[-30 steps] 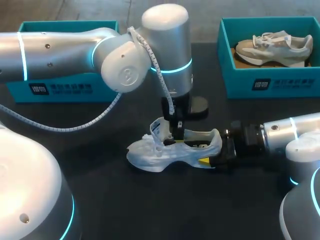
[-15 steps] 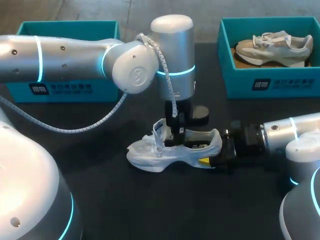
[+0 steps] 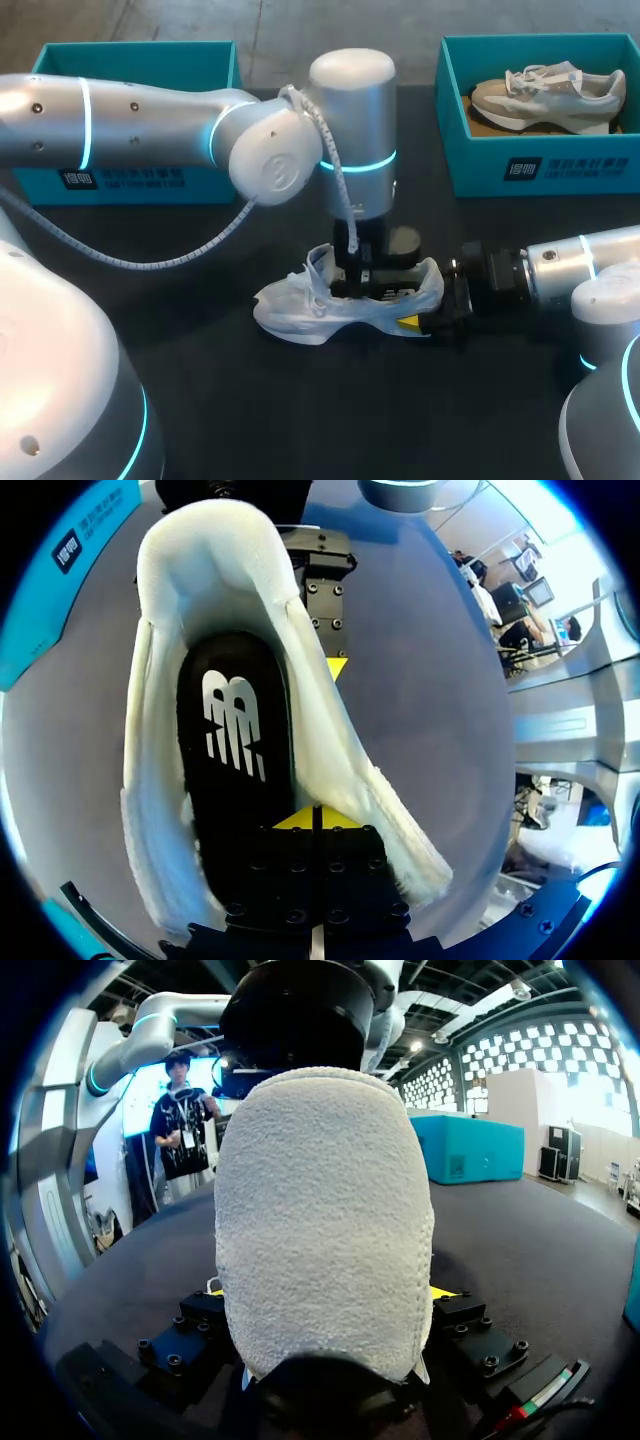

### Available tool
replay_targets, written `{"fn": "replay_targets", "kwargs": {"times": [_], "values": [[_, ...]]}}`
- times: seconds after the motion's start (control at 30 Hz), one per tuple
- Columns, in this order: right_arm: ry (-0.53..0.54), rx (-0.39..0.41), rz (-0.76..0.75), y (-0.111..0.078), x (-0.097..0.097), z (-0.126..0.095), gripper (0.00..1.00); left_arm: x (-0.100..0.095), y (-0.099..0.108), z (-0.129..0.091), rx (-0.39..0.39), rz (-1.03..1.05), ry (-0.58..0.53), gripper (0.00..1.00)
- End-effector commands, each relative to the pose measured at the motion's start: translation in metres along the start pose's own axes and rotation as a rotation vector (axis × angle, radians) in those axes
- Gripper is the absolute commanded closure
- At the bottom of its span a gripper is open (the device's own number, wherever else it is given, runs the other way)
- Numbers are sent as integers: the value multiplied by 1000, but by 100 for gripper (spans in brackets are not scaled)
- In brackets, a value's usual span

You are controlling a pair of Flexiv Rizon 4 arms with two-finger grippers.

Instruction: Take the shoe out of the shoebox, open the shoe tongue, remove and reinsert the insole, then place the shoe into the shoebox

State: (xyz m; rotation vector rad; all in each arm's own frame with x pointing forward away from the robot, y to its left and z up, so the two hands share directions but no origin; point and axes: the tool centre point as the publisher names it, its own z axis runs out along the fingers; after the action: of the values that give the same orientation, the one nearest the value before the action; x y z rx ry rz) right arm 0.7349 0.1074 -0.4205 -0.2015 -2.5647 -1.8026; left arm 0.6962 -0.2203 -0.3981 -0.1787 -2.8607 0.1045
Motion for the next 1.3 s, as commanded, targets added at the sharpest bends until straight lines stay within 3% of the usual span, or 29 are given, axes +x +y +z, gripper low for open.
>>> {"fn": "replay_targets", "kwargs": {"times": [0.03,0.27,0.3,0.43,0.53,0.93,1.3], "values": [[-1,2,1,1,-1,0,100,2,5,8,9,-4,-15,100],[-1,2,1,1,-1,0,100,-1,6,10,15,-8,-64,100],[-1,2,1,1,-1,0,100,-1,6,10,14,-6,-69,92],[-1,2,1,1,-1,0,100,-4,4,10,14,-7,-89,86],[-1,2,1,1,-1,0,100,-7,3,11,17,-9,-111,73],[-1,2,1,1,-1,0,100,-18,-4,15,-7,-7,-252,73],[-1,2,1,1,-1,0,100,-32,-2,5,7,-16,-274,74]]}}
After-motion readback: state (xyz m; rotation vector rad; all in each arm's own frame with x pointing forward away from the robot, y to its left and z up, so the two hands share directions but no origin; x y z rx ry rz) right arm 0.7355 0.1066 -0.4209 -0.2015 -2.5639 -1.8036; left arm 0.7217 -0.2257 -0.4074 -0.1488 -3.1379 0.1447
